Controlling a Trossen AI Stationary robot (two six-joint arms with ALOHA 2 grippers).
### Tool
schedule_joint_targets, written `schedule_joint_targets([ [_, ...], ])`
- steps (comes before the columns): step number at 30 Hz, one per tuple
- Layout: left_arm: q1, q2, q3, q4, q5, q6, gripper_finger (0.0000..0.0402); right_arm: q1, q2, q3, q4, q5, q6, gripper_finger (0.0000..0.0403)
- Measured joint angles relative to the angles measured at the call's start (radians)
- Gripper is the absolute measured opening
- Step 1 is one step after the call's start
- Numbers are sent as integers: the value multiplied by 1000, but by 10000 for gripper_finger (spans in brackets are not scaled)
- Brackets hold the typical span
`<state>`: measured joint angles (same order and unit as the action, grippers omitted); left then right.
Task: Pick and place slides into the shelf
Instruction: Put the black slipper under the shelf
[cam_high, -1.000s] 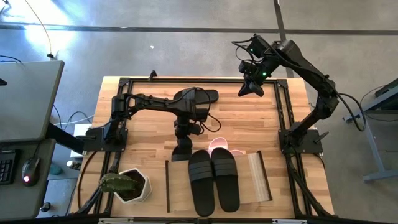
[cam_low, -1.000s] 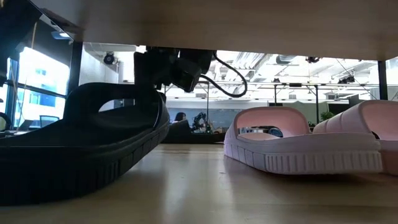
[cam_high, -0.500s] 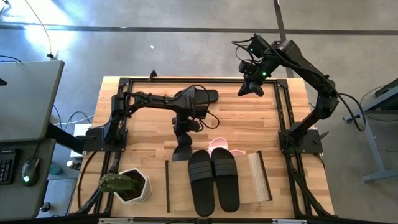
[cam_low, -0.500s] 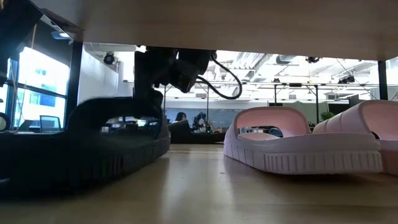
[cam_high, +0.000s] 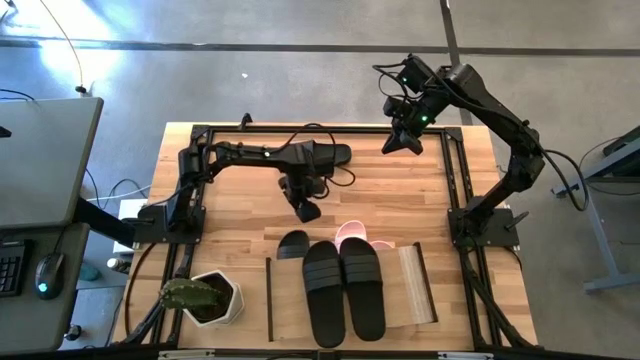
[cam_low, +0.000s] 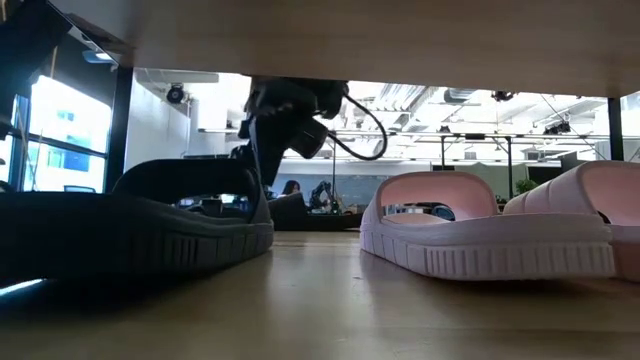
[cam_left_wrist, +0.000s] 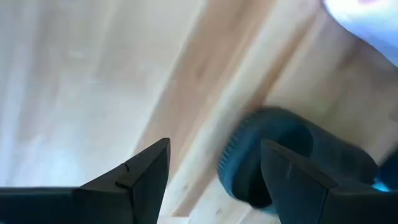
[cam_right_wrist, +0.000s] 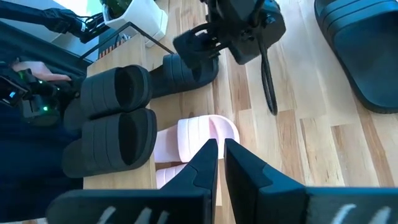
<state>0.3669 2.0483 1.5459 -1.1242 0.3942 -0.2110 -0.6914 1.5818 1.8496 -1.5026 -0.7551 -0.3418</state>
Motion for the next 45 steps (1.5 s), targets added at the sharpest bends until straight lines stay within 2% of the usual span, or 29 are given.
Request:
schedule_joint_targets([
  [5,-9,0,-17,6,-164,-115,228,0,0,0,1,0,8,21],
  [8,-7,0,-55,33,-203,-167,204,0,0,0,5,1,21,21],
  [14,-20,0,-133,107,-223,-258,99,0,0,0,16,2,23,21],
  [17,-47,0,-143,106,-324,-311,35,0,0,0,20,3,23,21],
  [19,-68,0,-143,114,-380,-350,10,0,0,0,26,4,23,21],
  [24,-125,0,-143,190,-387,-406,29,0,0,0,48,5,29,21],
  [28,-171,0,-143,239,-384,-455,16,0,0,0,53,5,30,21],
  [31,-194,0,-143,239,-367,-486,4,0,0,0,53,5,30,21],
  [45,-266,0,-142,155,-329,-618,1,0,0,0,49,5,27,21],
])
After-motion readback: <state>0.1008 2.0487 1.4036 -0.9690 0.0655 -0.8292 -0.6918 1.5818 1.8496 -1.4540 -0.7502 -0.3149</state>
